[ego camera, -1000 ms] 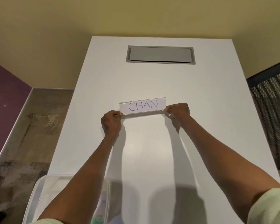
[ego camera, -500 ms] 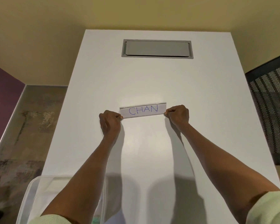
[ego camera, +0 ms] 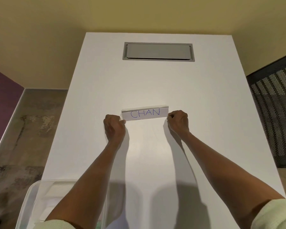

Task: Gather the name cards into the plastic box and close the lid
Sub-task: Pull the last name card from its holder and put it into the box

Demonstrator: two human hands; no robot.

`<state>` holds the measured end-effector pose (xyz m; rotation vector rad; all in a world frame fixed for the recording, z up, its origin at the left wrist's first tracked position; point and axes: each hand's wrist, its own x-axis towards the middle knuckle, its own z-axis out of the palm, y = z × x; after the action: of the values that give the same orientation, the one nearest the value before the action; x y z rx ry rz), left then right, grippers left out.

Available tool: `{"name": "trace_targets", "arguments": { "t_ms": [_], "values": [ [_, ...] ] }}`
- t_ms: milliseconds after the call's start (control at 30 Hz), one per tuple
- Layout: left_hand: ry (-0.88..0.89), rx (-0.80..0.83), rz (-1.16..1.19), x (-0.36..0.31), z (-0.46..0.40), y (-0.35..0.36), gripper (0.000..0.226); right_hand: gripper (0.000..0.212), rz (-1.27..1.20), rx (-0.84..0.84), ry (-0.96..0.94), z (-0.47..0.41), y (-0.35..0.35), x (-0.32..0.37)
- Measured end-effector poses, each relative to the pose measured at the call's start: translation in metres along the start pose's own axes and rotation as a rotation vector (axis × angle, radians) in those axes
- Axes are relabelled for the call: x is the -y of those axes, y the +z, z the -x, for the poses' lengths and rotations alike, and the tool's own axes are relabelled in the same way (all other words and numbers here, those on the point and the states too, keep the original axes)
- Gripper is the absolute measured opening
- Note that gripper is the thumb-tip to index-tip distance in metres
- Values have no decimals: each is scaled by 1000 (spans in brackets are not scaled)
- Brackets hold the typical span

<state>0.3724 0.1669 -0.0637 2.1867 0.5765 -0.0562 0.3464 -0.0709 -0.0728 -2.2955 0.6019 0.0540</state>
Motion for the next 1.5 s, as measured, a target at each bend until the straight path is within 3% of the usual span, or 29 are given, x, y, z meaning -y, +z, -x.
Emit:
{"name": "trace_targets", "arguments": {
  "t_ms": [133,200,267,367,500,700,967,1100,1267,1367,1500],
  "values": [
    [224,-2,-197,3,3,-9,43,23,-43,-31,9,-3,-5,-4],
    [321,17,-257,1,-2,-14,50,14,0,-37,-17,-5,-10,-10],
    [340,78,-260,-2,-9,-17,50,36,186,-85,-196,-8,-16,-17],
    [510,141,-346,-2,-16,-20,57,50,527,-95,-496,-19,-26,-11],
    [841,173,-536,2,-19,-23,64,61,713,64,-584,-39,-37,3],
    [919,242,-624,-7,-32,-15,60,60,690,200,-625,-55,-35,5],
    [821,291,-673,-16,-44,-10,20,43,664,241,-616,-53,-29,12],
    [820,285,-632,-12,-45,-8,37,14,697,210,-618,-48,-28,16],
    [798,272,-640,-16,-44,-8,41,5,641,201,-622,-44,-30,18],
    [815,263,-679,-19,-44,-10,38,14,708,201,-606,-44,-31,20],
    [795,277,-699,-24,-42,-13,38,10,706,197,-600,-40,-32,19]
  ]
}}
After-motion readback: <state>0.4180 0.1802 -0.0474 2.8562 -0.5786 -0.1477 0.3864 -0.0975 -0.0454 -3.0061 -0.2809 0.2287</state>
